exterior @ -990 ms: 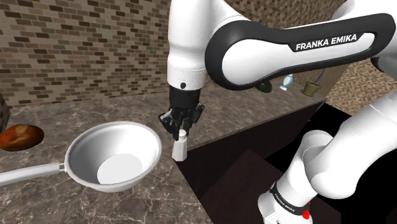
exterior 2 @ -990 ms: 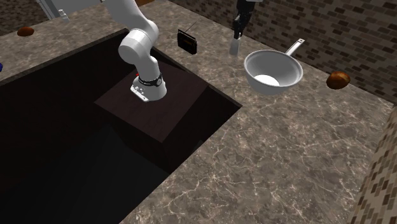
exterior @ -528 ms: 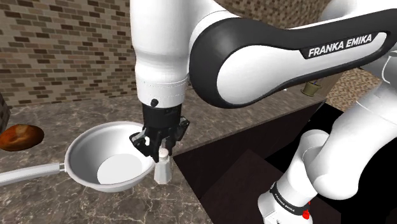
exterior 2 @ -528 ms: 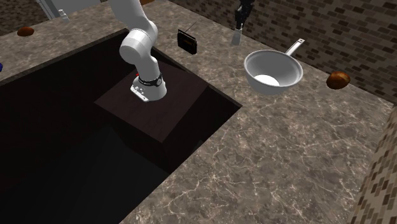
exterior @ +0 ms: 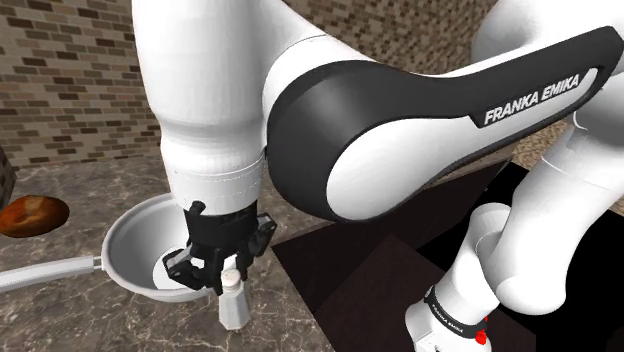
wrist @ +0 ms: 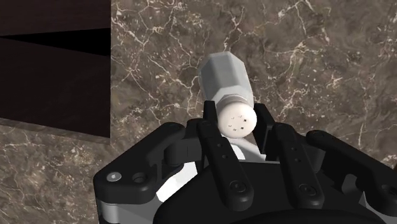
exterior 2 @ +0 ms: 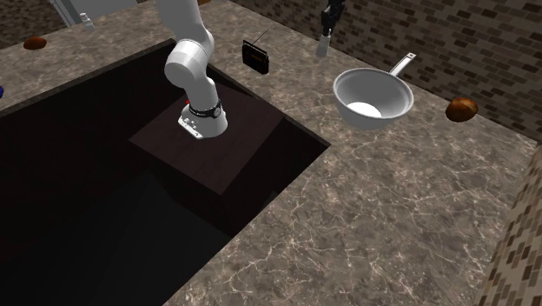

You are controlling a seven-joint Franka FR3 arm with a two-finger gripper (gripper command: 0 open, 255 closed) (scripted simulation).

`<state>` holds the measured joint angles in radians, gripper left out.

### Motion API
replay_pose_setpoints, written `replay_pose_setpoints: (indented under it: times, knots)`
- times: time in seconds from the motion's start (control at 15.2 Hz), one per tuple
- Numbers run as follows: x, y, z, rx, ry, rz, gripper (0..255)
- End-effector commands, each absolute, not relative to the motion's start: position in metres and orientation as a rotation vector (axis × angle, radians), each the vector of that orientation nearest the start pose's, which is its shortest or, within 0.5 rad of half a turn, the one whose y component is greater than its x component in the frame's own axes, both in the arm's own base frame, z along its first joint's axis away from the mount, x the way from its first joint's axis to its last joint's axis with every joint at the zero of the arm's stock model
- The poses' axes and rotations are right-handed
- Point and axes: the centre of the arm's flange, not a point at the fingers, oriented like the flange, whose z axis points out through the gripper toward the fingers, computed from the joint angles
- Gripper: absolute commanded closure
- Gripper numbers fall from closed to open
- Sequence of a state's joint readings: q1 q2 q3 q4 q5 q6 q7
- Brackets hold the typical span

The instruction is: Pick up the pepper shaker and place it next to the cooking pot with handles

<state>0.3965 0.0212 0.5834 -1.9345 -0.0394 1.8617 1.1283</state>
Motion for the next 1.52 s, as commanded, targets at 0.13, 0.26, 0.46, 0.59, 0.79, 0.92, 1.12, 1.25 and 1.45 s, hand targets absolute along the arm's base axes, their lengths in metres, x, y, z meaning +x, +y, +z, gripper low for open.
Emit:
replay_pose_setpoints:
  times: [0.13, 0.26, 0.46, 0.59, 0.79, 0.92, 1.12, 1.25, 1.45]
  knots:
    - [0.312, 0.458, 0.446, -3.225, 0.219, 0.036, 255]
    - [0.312, 0.458, 0.435, -3.225, 0.219, 0.036, 255]
    - [0.312, 0.458, 0.419, -3.225, 0.219, 0.036, 255]
    - [0.312, 0.458, 0.409, -3.225, 0.219, 0.036, 255]
    - [0.312, 0.458, 0.393, -3.225, 0.219, 0.036, 255]
    - [0.312, 0.458, 0.383, -3.225, 0.219, 0.036, 255]
    - [0.312, 0.458, 0.367, -3.225, 0.219, 0.036, 255]
    - [0.312, 0.458, 0.356, -3.225, 0.219, 0.036, 255]
    - [0.312, 0.458, 0.34, -3.225, 0.219, 0.036, 255]
